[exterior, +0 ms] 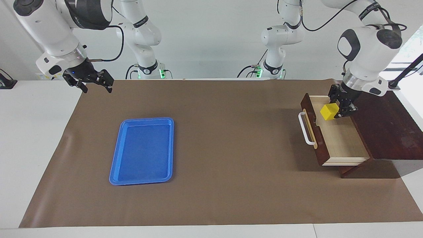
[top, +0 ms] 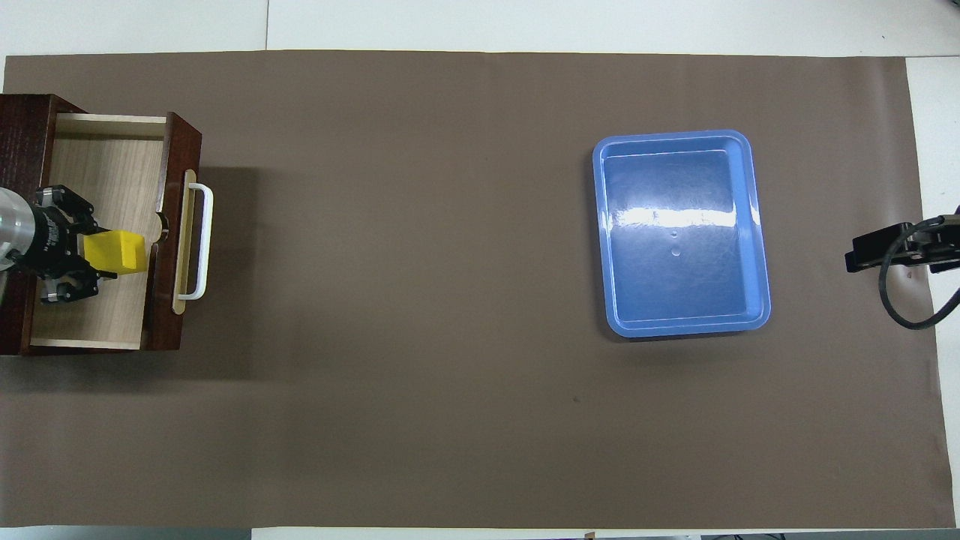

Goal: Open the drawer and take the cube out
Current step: 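Grasp the yellow cube with the left gripper and lift it, then carry the cube out with the left gripper while the right gripper approaches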

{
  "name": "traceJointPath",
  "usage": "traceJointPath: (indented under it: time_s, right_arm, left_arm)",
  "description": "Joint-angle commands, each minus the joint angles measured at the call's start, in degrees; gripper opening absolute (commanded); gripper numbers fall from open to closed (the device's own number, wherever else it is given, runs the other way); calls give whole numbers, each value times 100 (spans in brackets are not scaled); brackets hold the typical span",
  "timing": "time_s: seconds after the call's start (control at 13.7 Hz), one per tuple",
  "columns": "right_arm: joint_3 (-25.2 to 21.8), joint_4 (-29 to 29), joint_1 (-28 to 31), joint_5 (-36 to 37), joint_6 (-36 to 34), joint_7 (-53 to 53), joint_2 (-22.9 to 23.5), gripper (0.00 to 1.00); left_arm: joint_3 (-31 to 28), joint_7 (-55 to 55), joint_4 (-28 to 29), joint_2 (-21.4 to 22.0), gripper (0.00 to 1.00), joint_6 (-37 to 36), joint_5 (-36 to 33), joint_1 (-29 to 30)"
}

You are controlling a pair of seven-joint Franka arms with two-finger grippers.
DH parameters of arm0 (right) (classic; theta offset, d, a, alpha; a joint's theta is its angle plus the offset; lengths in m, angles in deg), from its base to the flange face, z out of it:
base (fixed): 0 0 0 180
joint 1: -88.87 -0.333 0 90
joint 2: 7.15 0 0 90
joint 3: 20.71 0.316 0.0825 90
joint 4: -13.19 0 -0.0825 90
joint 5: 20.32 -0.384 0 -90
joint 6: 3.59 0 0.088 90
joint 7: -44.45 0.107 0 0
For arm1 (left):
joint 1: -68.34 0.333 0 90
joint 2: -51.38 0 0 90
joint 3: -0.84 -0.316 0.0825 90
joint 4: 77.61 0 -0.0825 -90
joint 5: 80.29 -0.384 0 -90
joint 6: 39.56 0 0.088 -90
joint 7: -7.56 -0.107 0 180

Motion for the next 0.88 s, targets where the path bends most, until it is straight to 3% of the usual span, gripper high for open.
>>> traceJointPath:
  time_s: [0.0,0.44,0.66,0.8]
  right_arm:
    - [36,-120,1,-98,-59,139,-130,100]
    - [133,-138,-498,-440,-121,1964,-174,100]
    - [133,-321,-981,-940,-112,3815,-279,100]
    - [133,-445,-1429,-1353,-59,5153,-367,100]
  left_arm:
    - [11,210,-806,-313,0,-608,279,-326]
    - [19,2177,-745,-321,0,-486,306,-1635]
    - [10,3345,-596,-532,0,-364,315,-2645]
    - [19,4260,-438,-541,0,84,315,-2893]
